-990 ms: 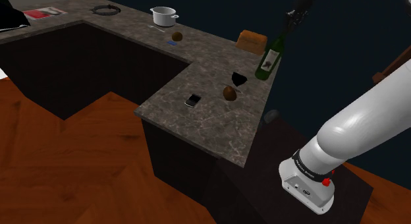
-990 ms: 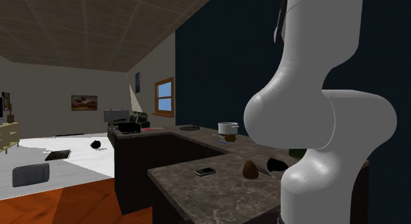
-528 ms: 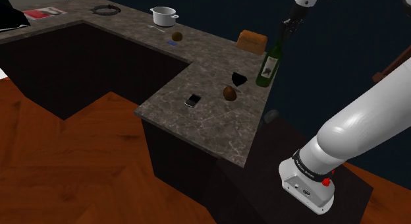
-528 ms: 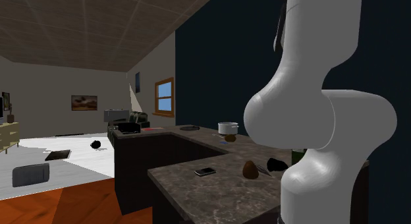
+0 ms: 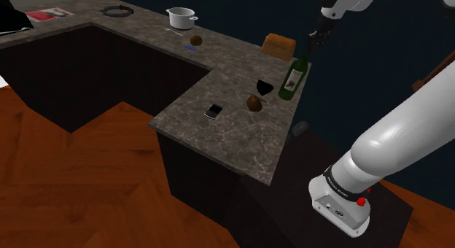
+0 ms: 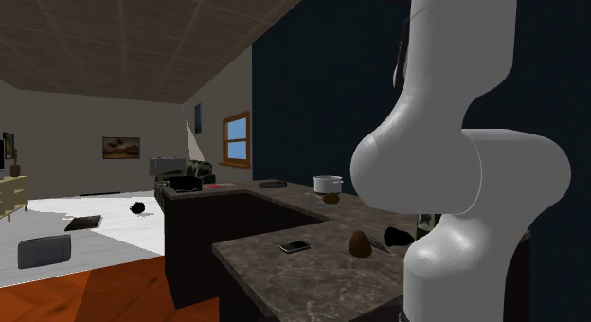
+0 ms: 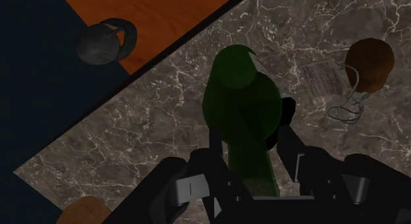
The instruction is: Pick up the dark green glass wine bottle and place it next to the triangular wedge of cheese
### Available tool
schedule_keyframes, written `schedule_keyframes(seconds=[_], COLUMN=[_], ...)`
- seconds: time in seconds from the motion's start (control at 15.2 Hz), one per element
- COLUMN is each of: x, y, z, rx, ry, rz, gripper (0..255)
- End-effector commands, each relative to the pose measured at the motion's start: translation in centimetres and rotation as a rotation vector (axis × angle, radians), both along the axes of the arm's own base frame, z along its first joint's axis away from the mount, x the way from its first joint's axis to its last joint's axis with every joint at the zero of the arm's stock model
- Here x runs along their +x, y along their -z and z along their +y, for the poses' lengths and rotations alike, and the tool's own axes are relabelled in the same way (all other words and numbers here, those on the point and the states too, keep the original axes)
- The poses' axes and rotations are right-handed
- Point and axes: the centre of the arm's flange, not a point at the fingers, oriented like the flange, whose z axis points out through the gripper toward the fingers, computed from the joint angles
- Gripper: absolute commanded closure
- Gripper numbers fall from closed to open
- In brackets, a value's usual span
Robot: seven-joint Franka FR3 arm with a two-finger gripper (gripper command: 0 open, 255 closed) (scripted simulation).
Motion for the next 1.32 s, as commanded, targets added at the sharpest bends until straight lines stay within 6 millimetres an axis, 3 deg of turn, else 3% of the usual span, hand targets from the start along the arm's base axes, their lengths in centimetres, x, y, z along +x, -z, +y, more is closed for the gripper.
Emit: schedule_keyframes(seconds=[0.0,0.53,0.59,0.92,1.19,1.25], x=[0.0,0.0,0.0,0.0,-0.5,-0.5], y=[1.1,1.1,1.1,1.1,-3.9,-3.9], z=[0.1,0.1,0.1,0.1,0.3,0.3], rx=[0.0,0.0,0.0,0.0,0.0,0.0], ry=[0.0,0.0,0.0,0.0,0.0,0.0], rz=[-0.001,-0.001,-0.001,-0.001,-0.001,-0.001], gripper=[255,255,0,0,0,0])
